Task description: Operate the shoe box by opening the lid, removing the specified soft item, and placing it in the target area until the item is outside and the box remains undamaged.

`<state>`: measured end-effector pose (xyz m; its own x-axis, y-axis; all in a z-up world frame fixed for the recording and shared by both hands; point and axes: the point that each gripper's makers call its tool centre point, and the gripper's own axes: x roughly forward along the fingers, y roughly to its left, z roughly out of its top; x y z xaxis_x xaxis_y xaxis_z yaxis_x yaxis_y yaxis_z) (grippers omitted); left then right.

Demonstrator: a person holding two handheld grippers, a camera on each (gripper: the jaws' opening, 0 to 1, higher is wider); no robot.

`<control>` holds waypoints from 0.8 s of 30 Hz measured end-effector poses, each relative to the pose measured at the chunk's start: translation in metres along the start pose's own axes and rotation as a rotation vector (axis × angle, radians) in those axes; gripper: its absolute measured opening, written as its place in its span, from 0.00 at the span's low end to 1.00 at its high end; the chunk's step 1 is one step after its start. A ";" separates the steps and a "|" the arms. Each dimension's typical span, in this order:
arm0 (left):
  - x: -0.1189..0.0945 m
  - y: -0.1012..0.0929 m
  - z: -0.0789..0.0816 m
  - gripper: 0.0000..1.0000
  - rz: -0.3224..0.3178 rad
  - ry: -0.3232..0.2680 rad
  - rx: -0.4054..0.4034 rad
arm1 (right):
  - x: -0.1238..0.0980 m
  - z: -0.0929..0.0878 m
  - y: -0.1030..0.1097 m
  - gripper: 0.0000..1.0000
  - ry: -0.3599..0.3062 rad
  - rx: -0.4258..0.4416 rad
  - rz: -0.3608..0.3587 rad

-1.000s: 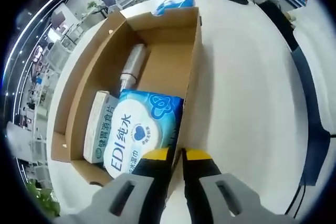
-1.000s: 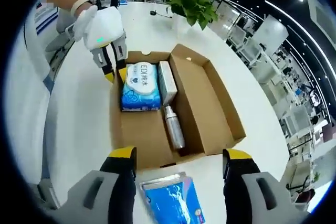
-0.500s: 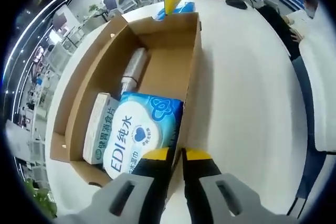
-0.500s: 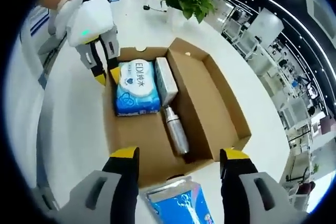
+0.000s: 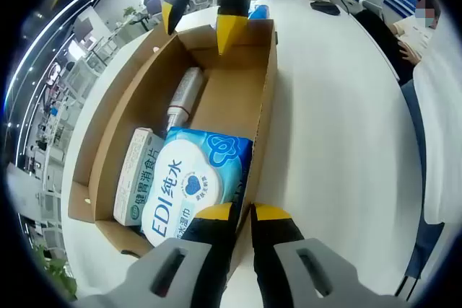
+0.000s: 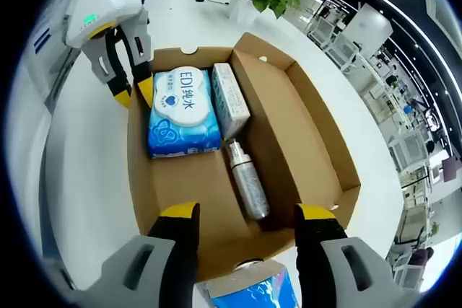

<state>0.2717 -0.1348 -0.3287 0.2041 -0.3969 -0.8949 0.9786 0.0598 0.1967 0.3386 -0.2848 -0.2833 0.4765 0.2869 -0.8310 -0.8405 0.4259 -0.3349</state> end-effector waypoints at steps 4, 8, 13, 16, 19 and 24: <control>-0.001 0.000 0.000 0.08 0.002 -0.005 -0.013 | 0.011 -0.002 0.003 0.51 0.008 0.018 0.014; -0.001 0.000 0.000 0.08 0.002 -0.006 -0.018 | 0.017 -0.002 0.003 0.51 0.016 0.025 0.017; -0.001 0.000 0.001 0.08 0.005 -0.011 -0.025 | 0.028 -0.004 0.004 0.50 0.029 0.017 0.016; -0.001 0.000 0.001 0.09 0.006 -0.015 -0.029 | 0.034 -0.005 0.008 0.49 0.035 0.019 0.022; -0.001 0.000 0.001 0.09 0.007 -0.015 -0.030 | 0.038 -0.007 0.010 0.48 0.042 0.032 0.032; -0.001 0.001 0.002 0.09 0.006 -0.016 -0.030 | 0.043 -0.007 0.011 0.47 0.042 0.053 0.037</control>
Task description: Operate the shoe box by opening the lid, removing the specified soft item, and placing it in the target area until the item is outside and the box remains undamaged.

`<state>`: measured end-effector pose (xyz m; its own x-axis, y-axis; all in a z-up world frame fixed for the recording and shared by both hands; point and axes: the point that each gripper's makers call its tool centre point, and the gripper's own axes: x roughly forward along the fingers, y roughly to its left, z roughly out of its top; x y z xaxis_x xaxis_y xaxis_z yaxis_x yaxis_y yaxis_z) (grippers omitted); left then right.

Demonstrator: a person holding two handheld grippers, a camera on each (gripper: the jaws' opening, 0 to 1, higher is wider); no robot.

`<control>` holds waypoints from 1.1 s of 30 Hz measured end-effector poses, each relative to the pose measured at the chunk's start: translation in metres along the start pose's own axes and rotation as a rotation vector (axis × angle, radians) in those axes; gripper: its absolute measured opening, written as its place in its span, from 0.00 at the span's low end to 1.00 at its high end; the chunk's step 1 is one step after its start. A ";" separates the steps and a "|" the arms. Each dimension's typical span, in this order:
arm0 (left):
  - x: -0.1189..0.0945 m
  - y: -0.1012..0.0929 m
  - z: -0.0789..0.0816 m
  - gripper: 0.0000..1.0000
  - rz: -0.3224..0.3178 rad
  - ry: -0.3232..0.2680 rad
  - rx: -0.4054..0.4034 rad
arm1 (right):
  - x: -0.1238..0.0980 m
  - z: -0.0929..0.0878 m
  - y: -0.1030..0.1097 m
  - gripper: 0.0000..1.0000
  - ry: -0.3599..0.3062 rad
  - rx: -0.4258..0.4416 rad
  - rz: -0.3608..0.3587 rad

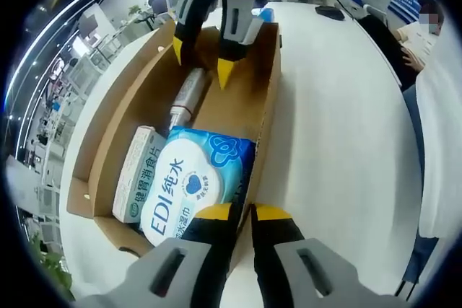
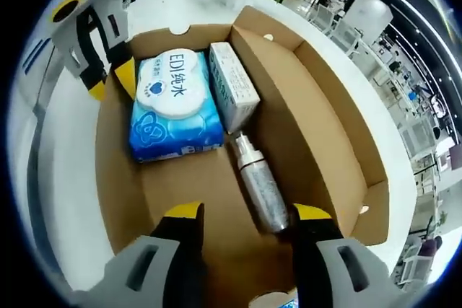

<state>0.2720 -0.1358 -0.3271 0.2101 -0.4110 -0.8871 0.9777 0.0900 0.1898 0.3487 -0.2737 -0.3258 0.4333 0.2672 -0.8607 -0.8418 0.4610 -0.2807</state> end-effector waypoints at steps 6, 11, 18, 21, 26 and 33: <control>0.000 0.000 0.000 0.09 0.001 -0.003 -0.004 | 0.008 0.003 0.001 0.46 -0.003 0.027 0.015; 0.000 0.000 0.001 0.09 0.001 -0.004 -0.006 | 0.012 0.004 0.001 0.46 0.000 0.040 0.008; 0.000 0.000 0.000 0.09 -0.002 -0.002 -0.006 | 0.018 0.001 -0.002 0.46 0.012 0.059 0.003; 0.000 0.000 0.000 0.09 -0.001 -0.003 -0.004 | 0.022 0.000 -0.001 0.47 0.018 0.065 0.008; 0.000 0.000 0.000 0.09 0.000 -0.003 -0.003 | 0.024 0.000 -0.002 0.47 0.022 0.072 0.009; 0.000 0.000 -0.001 0.09 0.000 -0.003 -0.005 | 0.028 -0.001 -0.002 0.45 0.032 0.075 0.020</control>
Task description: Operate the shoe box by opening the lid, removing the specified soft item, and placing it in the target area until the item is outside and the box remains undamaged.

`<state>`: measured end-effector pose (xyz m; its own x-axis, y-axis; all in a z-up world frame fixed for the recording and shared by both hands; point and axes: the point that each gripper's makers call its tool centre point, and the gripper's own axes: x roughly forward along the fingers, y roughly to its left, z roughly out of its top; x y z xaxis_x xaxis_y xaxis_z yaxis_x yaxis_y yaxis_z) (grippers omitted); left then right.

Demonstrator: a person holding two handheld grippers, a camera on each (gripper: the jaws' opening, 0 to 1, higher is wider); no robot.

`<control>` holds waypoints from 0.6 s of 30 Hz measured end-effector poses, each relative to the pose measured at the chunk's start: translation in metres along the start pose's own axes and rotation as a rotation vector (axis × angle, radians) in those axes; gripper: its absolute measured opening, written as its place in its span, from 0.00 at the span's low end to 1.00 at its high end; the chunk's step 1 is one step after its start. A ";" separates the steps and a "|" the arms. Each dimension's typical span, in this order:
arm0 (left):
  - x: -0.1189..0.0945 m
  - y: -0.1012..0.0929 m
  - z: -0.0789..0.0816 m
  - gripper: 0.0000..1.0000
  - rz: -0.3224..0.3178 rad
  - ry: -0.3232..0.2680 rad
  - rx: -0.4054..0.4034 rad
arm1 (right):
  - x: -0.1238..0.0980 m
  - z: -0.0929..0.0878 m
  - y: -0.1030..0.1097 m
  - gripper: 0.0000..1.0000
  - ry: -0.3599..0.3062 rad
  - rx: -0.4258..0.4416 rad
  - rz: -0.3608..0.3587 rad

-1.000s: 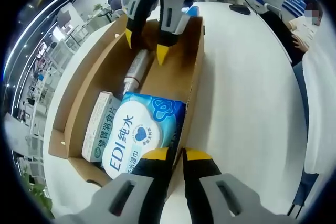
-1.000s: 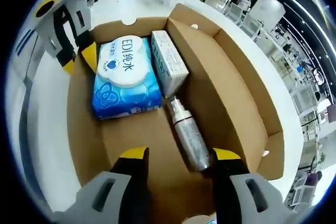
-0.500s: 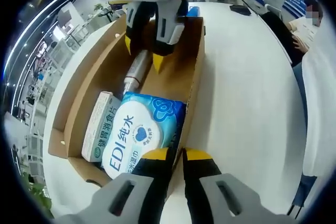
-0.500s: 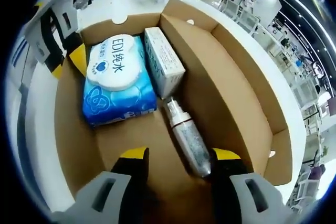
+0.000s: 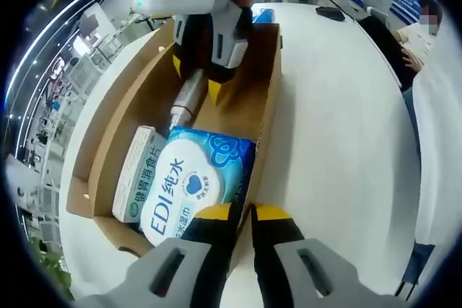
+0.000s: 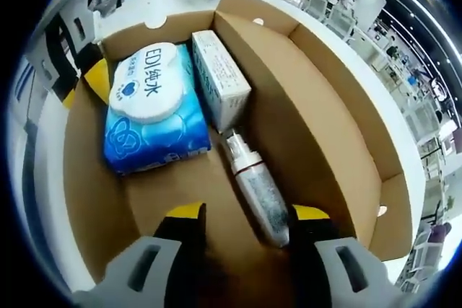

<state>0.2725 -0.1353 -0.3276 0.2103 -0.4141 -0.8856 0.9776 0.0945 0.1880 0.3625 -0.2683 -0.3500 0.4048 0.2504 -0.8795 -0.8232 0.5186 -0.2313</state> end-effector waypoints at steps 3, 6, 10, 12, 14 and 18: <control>0.000 0.000 0.000 0.09 0.001 0.000 0.000 | 0.002 -0.001 0.000 0.44 0.004 0.000 0.008; 0.000 0.000 0.000 0.09 0.004 0.000 0.000 | 0.003 -0.001 0.000 0.43 0.003 0.005 0.017; 0.000 0.000 0.000 0.09 0.004 0.000 0.000 | 0.003 0.000 0.000 0.43 -0.003 0.017 0.025; 0.000 0.000 0.000 0.09 0.003 0.000 0.000 | 0.002 0.000 0.000 0.43 -0.006 0.023 0.027; 0.000 0.000 0.001 0.09 0.002 0.000 0.000 | 0.002 0.000 0.000 0.42 -0.009 0.028 0.031; 0.000 0.000 0.001 0.09 0.004 0.001 -0.001 | 0.000 0.000 0.002 0.39 -0.011 0.034 0.039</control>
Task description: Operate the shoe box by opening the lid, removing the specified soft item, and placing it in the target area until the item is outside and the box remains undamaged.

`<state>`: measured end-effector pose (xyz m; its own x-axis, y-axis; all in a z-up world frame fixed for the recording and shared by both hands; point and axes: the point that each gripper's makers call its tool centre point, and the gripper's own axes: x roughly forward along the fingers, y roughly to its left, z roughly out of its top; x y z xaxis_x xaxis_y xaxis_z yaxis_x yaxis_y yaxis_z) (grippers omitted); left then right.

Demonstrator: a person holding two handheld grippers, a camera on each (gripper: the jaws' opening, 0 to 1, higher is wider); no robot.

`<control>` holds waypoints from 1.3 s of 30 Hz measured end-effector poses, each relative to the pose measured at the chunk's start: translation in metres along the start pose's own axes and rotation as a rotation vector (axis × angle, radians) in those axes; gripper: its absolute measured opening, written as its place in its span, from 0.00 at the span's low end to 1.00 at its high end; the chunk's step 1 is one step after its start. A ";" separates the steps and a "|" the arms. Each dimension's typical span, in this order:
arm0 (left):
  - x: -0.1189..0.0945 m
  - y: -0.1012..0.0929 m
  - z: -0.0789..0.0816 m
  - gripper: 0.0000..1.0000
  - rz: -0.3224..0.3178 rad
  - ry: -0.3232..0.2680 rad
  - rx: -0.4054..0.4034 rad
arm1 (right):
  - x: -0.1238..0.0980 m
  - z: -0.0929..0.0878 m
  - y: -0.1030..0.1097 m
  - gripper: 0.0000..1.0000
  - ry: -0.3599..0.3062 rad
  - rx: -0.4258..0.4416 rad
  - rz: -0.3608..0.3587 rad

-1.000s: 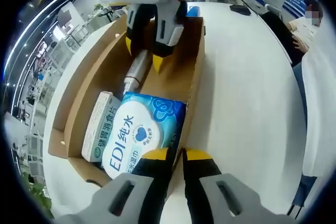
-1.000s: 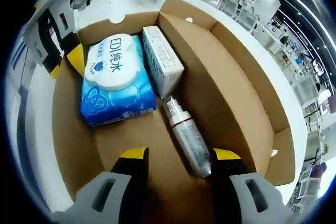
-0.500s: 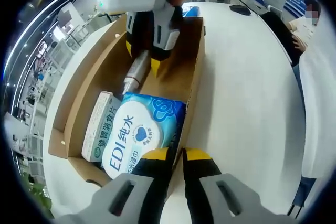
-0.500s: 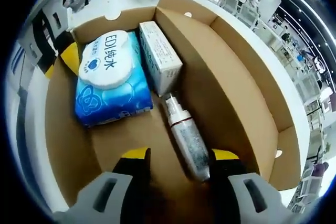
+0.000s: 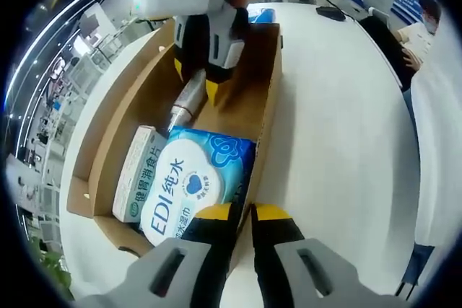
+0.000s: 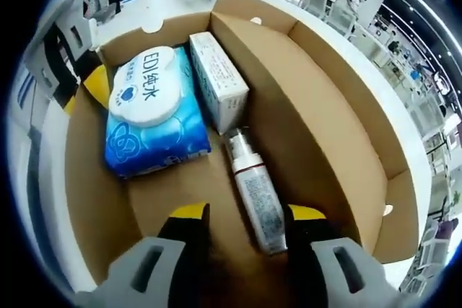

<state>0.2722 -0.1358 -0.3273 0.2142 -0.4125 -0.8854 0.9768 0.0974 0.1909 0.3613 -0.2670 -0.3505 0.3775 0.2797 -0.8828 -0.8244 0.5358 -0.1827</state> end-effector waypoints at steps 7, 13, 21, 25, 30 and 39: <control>0.000 0.000 0.000 0.09 0.001 0.000 0.000 | 0.000 -0.001 0.005 0.28 0.001 -0.007 0.024; -0.001 0.000 0.000 0.09 0.002 0.000 0.000 | 0.000 -0.003 0.010 0.22 0.004 -0.012 0.043; 0.000 0.000 0.000 0.09 0.002 0.000 0.000 | 0.000 -0.004 0.013 0.19 0.003 -0.001 0.050; 0.000 0.000 0.000 0.09 0.002 0.000 0.000 | 0.001 -0.005 0.013 0.19 0.002 0.004 0.047; 0.000 0.000 0.000 0.09 0.002 0.000 -0.003 | -0.001 -0.007 0.015 0.19 0.013 0.015 0.050; 0.000 0.000 0.000 0.09 0.002 -0.001 -0.004 | -0.004 -0.011 0.023 0.19 0.023 0.059 0.050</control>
<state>0.2720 -0.1355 -0.3277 0.2162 -0.4132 -0.8846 0.9763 0.1015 0.1912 0.3363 -0.2647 -0.3562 0.3263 0.2890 -0.9000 -0.8151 0.5682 -0.1130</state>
